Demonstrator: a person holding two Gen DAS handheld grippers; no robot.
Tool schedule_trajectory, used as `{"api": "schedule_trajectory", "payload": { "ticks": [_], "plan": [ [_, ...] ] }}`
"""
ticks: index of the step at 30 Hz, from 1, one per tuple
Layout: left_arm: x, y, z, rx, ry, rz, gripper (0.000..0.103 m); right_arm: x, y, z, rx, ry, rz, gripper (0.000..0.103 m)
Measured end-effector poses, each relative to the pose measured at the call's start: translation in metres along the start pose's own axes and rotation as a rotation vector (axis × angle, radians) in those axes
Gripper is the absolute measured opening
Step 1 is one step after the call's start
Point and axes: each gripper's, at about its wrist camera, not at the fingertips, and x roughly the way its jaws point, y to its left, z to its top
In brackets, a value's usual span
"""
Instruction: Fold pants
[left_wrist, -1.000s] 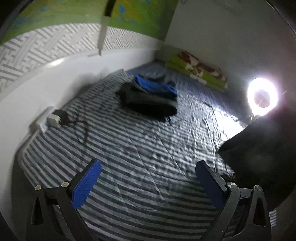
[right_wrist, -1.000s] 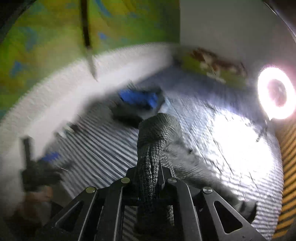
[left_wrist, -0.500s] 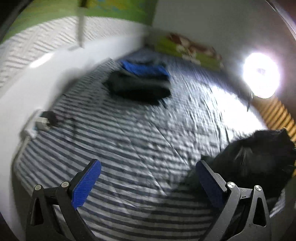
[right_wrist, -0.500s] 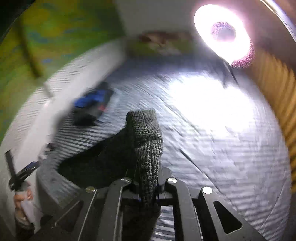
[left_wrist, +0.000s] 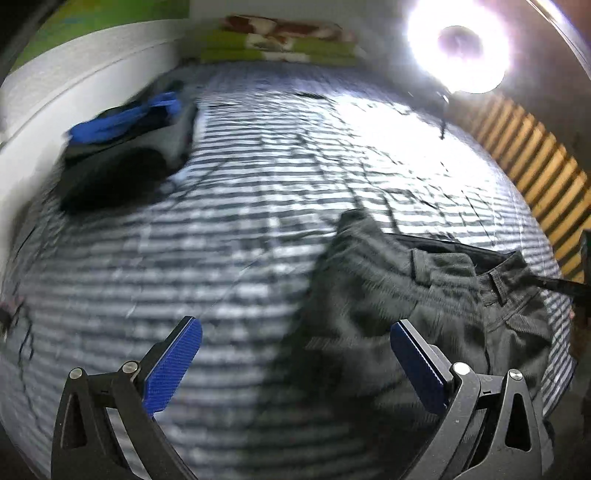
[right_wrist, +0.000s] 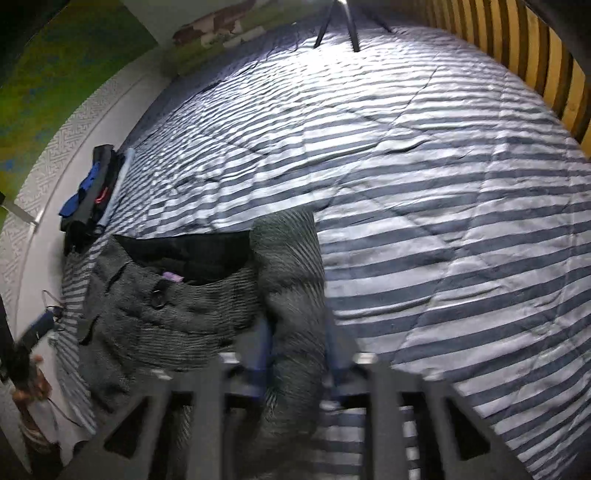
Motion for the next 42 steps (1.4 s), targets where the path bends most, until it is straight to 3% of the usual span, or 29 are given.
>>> {"api": "schedule_trajectory", "payload": {
  "ticks": [1,3,8,12,18,20,22,24,26,27,30,35,36,42],
  "plan": [
    [0.011,-0.003,0.010,0.009,0.025,-0.016,0.103,-0.004,-0.001,0.000,0.001,-0.019,-0.007,0.058],
    [0.033,-0.009,0.024,0.023,0.077,-0.065,0.103,-0.013,-0.008,-0.001,0.009,-0.053,0.013,0.062],
    [0.078,-0.015,0.043,0.052,0.146,-0.088,0.103,0.001,-0.010,0.005,-0.027,-0.013,0.011,0.062],
    [0.104,-0.019,0.051,0.035,0.212,-0.155,0.103,0.018,-0.015,0.007,-0.017,0.017,0.014,0.062],
    [0.113,-0.028,0.053,0.038,0.209,-0.131,0.103,0.031,-0.013,0.010,-0.032,0.035,0.045,0.062],
    [0.119,-0.027,0.053,0.029,0.215,-0.123,0.103,0.033,-0.011,0.011,-0.038,0.041,0.047,0.056],
    [0.119,-0.024,0.052,0.011,0.211,-0.143,0.091,0.033,-0.009,0.012,-0.039,0.047,0.051,0.035],
    [0.117,-0.022,0.051,-0.005,0.209,-0.173,0.061,0.032,-0.007,0.011,-0.041,0.051,0.055,0.026],
    [0.111,-0.021,0.051,-0.023,0.198,-0.178,0.041,0.027,-0.006,0.010,-0.042,0.038,0.055,0.016],
    [0.105,-0.019,0.052,-0.038,0.180,-0.182,0.033,0.023,-0.005,0.009,-0.038,0.028,0.059,0.014],
    [0.077,-0.014,0.054,-0.070,0.117,-0.229,0.023,0.002,0.001,0.008,-0.033,-0.029,0.077,0.010],
    [0.003,-0.020,0.056,-0.035,-0.007,-0.250,0.016,-0.060,0.036,0.008,-0.084,-0.152,0.106,0.009],
    [-0.018,-0.020,0.059,-0.037,-0.042,-0.264,0.011,-0.074,0.045,0.008,-0.097,-0.178,0.108,0.009],
    [-0.159,0.000,0.065,-0.075,-0.254,-0.336,0.011,-0.190,0.101,0.000,-0.167,-0.403,0.127,0.009]
  ]
}}
